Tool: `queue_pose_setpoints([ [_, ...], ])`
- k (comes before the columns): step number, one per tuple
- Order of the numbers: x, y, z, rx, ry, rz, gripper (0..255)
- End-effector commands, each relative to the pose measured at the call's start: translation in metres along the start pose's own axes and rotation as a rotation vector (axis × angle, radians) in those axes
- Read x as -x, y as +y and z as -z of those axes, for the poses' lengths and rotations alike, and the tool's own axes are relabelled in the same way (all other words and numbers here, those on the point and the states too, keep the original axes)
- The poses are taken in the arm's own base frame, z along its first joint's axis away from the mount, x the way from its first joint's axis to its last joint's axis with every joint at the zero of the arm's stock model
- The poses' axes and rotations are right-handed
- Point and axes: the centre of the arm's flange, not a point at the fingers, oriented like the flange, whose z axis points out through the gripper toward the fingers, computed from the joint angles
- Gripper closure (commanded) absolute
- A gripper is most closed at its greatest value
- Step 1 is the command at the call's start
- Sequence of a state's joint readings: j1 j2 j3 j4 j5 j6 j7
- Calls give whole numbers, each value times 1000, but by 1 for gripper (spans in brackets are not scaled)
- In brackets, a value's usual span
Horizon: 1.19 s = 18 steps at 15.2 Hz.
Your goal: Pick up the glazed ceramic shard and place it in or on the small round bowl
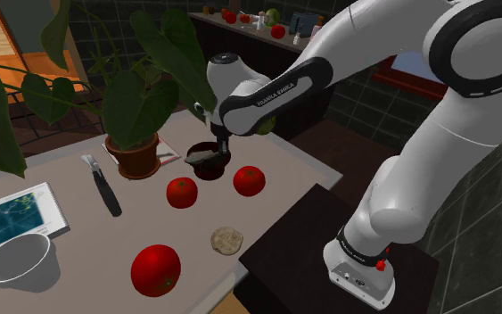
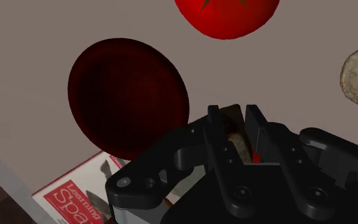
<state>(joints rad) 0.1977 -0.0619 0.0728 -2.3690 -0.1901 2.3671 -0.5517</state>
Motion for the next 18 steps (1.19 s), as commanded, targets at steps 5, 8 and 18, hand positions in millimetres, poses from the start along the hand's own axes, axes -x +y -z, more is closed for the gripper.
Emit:
queue_pose_setpoints([
  [5,20,79,-7,0,0,1,255],
  [8,29,117,-10,0,0,1,255],
  [18,33,132,-54,0,0,1,255],
])
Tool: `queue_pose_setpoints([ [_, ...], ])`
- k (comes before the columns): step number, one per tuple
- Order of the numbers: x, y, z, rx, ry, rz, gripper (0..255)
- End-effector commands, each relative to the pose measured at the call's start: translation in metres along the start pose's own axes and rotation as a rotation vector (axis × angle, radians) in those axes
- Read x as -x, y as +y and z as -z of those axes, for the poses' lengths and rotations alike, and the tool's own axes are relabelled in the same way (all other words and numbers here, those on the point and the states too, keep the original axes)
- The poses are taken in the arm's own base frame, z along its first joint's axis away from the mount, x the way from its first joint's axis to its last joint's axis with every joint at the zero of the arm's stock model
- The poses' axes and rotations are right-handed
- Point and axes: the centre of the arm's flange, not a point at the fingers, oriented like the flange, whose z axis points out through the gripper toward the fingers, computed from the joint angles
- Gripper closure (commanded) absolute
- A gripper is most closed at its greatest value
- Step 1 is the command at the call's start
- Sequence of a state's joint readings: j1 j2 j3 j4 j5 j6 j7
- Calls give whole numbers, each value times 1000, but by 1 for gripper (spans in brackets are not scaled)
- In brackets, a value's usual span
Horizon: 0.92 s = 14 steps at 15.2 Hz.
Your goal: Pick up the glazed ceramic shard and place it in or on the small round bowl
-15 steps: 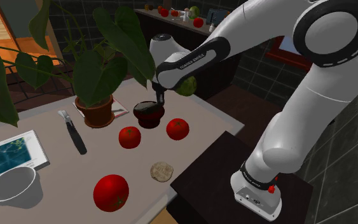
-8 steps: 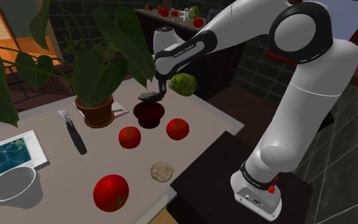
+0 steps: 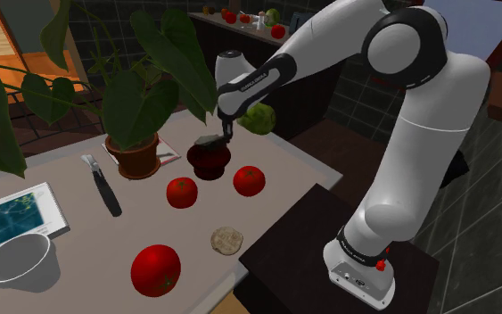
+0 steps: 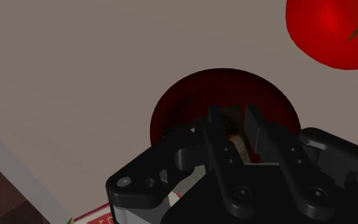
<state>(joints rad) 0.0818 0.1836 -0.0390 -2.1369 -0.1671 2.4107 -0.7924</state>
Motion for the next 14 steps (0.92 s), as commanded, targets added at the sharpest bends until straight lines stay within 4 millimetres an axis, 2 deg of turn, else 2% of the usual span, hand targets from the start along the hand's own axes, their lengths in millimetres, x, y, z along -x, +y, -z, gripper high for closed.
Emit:
queue_pose_setpoints([
  [1,0,-1,-12,0,1,0,255],
  [8,-1,-6,-48,0,1,0,255],
  [14,-1,-7,-51,0,1,0,255],
])
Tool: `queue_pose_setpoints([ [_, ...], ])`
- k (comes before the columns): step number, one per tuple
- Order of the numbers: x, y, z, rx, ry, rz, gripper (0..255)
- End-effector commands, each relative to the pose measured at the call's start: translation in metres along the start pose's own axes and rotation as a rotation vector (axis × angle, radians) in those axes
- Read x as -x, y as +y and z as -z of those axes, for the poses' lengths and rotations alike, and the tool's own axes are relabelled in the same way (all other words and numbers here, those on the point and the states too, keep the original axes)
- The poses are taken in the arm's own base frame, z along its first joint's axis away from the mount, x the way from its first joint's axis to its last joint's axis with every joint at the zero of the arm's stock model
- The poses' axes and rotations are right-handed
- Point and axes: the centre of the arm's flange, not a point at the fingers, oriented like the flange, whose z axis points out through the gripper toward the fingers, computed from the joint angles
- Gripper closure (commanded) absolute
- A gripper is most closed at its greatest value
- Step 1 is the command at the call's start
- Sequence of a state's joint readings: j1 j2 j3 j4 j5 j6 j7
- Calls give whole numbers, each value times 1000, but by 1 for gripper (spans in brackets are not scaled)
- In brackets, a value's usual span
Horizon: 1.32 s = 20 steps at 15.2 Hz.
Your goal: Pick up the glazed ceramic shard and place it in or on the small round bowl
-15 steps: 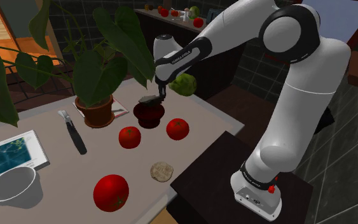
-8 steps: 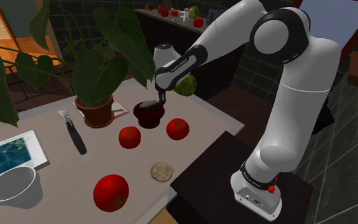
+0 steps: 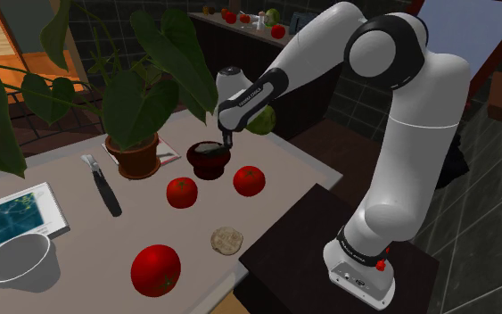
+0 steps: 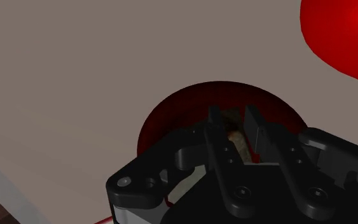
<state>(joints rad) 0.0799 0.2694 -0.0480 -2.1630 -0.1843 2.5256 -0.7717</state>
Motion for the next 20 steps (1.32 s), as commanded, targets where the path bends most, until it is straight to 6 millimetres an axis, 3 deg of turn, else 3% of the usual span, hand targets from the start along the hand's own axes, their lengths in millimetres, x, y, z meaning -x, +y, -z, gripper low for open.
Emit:
queue_pose_setpoints([
  [1,-2,-2,-2,-3,0,4,255],
  [2,-2,-2,-2,-3,0,4,255],
  [3,-2,-2,-2,-3,0,4,0],
  [8,-2,-2,-2,-3,0,4,0],
  [12,-2,-2,48,-3,0,4,0],
  [20,-2,-2,48,-3,0,4,0],
])
